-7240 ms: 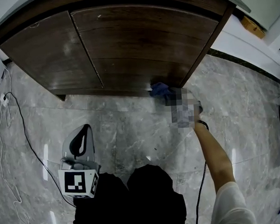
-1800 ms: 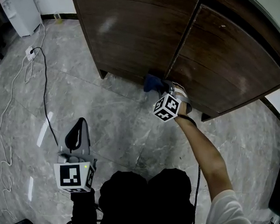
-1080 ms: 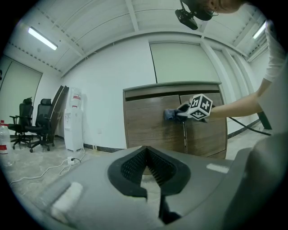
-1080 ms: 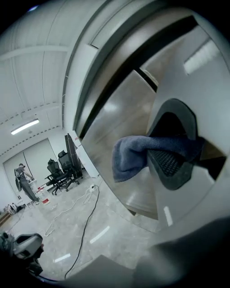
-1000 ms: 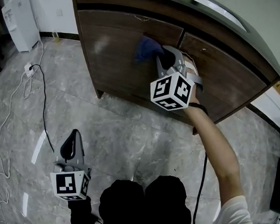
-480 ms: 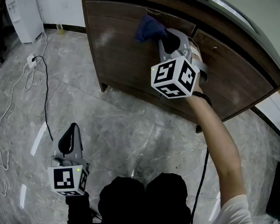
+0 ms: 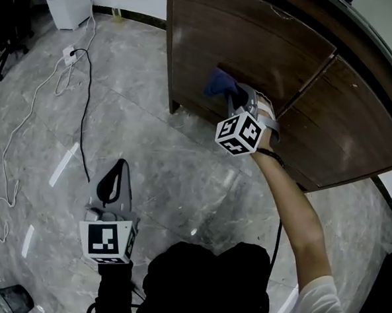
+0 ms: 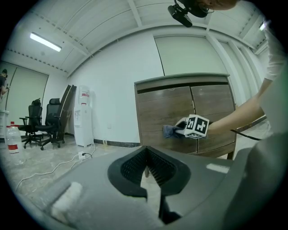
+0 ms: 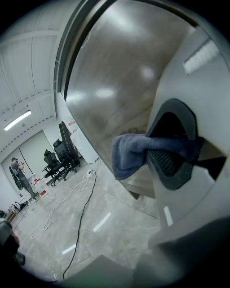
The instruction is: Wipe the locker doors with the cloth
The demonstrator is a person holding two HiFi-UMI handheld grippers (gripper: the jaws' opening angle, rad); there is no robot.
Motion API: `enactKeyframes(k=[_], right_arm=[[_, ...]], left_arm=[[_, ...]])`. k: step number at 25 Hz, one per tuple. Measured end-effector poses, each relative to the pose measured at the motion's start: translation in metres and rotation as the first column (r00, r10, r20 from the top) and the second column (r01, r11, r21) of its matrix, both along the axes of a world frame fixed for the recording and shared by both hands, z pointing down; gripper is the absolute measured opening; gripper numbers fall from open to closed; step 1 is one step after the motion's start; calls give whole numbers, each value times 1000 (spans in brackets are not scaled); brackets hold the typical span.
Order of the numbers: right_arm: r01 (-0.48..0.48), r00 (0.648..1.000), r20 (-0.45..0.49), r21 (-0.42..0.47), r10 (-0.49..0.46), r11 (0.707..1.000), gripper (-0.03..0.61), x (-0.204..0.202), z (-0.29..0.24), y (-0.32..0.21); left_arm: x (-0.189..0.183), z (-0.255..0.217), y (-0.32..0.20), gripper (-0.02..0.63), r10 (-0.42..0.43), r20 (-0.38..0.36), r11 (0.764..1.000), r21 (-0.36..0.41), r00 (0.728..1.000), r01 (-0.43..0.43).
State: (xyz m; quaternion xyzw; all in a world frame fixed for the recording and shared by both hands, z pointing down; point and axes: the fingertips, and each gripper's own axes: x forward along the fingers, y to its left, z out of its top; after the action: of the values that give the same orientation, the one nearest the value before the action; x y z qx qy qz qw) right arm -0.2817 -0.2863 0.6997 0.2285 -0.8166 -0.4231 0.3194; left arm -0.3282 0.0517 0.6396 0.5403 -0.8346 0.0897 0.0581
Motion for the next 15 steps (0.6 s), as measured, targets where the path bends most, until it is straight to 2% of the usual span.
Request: enactKeyframes(k=[9,15], right_arm=[[-35,989,-144,-118,18,992,67,-27,129,8],[-75,983,-179,-202,38,977,67,-39,166,10]], left_arm=[[-13,16,10,2,-28,-31,999,-34,999,27],[-21,20,14,3,-39,-29,998,-43,999,37]])
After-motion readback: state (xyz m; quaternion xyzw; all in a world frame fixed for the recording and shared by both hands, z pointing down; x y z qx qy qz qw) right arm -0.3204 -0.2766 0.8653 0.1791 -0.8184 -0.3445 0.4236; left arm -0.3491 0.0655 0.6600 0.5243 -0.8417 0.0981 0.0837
